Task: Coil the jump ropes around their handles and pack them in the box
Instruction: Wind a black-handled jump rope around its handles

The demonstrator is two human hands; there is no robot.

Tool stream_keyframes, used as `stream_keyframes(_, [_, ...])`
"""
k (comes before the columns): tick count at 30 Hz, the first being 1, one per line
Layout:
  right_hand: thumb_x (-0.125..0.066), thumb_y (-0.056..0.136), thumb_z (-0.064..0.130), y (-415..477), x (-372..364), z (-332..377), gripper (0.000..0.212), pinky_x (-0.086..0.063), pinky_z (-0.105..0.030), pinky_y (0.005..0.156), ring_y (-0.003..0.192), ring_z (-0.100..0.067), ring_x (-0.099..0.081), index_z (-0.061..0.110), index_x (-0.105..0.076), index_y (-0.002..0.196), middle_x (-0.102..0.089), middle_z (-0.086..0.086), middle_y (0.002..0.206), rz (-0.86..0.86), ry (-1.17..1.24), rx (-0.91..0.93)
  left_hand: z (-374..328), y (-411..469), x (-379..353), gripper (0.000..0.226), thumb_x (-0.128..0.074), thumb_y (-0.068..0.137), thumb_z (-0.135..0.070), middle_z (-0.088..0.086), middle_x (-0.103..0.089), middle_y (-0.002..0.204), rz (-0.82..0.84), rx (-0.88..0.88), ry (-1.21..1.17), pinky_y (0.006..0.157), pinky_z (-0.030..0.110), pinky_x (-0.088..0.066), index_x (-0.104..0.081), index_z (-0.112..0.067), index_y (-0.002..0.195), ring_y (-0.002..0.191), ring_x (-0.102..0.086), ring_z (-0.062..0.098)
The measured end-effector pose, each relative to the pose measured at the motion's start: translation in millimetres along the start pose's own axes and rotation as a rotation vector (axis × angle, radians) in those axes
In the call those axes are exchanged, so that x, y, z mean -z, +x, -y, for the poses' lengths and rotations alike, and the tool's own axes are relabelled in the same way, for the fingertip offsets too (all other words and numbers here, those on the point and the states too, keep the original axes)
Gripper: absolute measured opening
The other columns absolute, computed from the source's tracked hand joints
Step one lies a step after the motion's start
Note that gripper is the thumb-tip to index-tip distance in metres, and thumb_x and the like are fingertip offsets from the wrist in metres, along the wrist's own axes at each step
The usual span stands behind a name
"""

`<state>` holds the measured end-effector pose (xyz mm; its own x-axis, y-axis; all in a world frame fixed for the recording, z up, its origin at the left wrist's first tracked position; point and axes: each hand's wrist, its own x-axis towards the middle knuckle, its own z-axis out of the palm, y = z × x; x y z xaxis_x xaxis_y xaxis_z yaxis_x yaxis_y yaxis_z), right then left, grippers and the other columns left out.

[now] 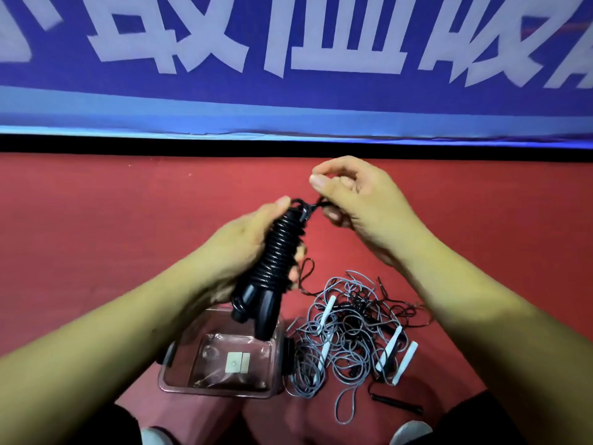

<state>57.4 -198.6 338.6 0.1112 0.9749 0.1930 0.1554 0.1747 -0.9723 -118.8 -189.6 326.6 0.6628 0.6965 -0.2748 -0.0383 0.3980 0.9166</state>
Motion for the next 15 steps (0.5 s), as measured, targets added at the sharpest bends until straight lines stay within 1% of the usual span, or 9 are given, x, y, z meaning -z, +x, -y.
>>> stream_keyframes(2, [-0.061, 0.089, 0.0, -5.9, -0.2, 4.0, 0.012, -0.03, -0.023, 0.049, 0.057, -0.016, -0.044, -0.001, -0.061, 0.101, -0.052, -0.004, 0.069, 0.034, 0.307, -0.119, -4.1, 1.3, 1.5, 0.046, -0.043, 0.096, -0.05, 0.012, -0.055, 0.069, -0.018, -0.057, -0.07, 0.054, 0.035, -0.052, -0.05, -0.008, 0.111, 0.051, -0.053, 0.025])
stream_keyframes(3, [-0.058, 0.09, -0.003, -8.2, -1.0, 3.4, 0.012, -0.03, -0.023, 0.05, 0.059, -0.015, -0.045, -0.005, -0.061, 0.101, -0.054, -0.006, 0.072, 0.044, 0.392, -0.141, -5.3, 1.0, -0.2, 0.046, -0.043, 0.095, -0.051, 0.013, -0.055, 0.069, -0.019, -0.064, -0.092, 0.054, 0.035, -0.052, -0.051, -0.009, 0.112, 0.052, -0.052, 0.025])
stream_keyframes(5, [-0.052, 0.094, -0.001, -9.7, -0.6, 2.9, 0.016, -0.034, -0.023, 0.052, 0.061, -0.014, -0.047, -0.008, -0.062, 0.104, -0.061, -0.008, 0.079, 0.045, 0.51, -0.156, -0.7, 3.7, -2.3, 0.046, -0.041, 0.095, -0.051, 0.013, -0.053, 0.07, 0.001, -0.076, -0.111, 0.054, 0.036, -0.052, -0.053, -0.008, 0.108, 0.051, -0.052, 0.025])
stream_keyframes(8, [-0.047, 0.098, 0.005, -9.9, 5.2, 6.0, 0.02, -0.04, -0.02, 0.053, 0.061, -0.012, -0.052, -0.005, -0.064, 0.104, -0.069, -0.01, 0.092, 0.062, 0.582, -0.153, 1.0, 7.7, -6.9, 0.047, -0.039, 0.095, -0.053, 0.011, -0.053, 0.068, 0.035, -0.097, -0.181, 0.052, 0.034, -0.052, -0.053, -0.009, 0.104, 0.049, -0.051, 0.025])
stream_keyframes(10, [-0.045, 0.099, 0.006, -10.1, 8.1, 8.7, 0.021, -0.045, -0.018, 0.054, 0.06, -0.012, -0.055, -0.002, -0.064, 0.102, -0.07, -0.015, 0.097, 0.083, 0.607, -0.138, -0.5, 9.1, -7.9, 0.047, -0.039, 0.094, -0.054, 0.011, -0.053, 0.068, 0.05, -0.107, -0.225, 0.051, 0.033, -0.051, -0.053, -0.011, 0.107, 0.048, -0.051, 0.024])
stream_keyframes(13, [-0.045, 0.1, 0.009, -8.6, 7.9, 7.6, 0.021, -0.048, -0.017, 0.053, 0.057, -0.012, -0.056, 0.0, -0.064, 0.1, -0.071, -0.016, 0.095, 0.074, 0.638, -0.142, 1.4, 11.1, -7.6, 0.046, -0.039, 0.095, -0.053, 0.011, -0.054, 0.07, 0.049, -0.179, -0.261, 0.051, 0.034, -0.051, -0.051, -0.015, 0.118, 0.049, -0.051, 0.023])
stream_keyframes(15, [-0.045, 0.101, 0.008, -8.1, 5.0, 7.6, 0.021, -0.05, -0.018, 0.055, 0.059, -0.013, -0.058, -0.003, -0.062, 0.104, -0.07, -0.017, 0.091, 0.071, 0.661, -0.148, 3.6, 12.1, -5.8, 0.046, -0.04, 0.096, -0.052, 0.012, -0.054, 0.071, 0.034, -0.197, -0.264, 0.051, 0.035, -0.051, -0.051, -0.017, 0.123, 0.05, -0.051, 0.023])
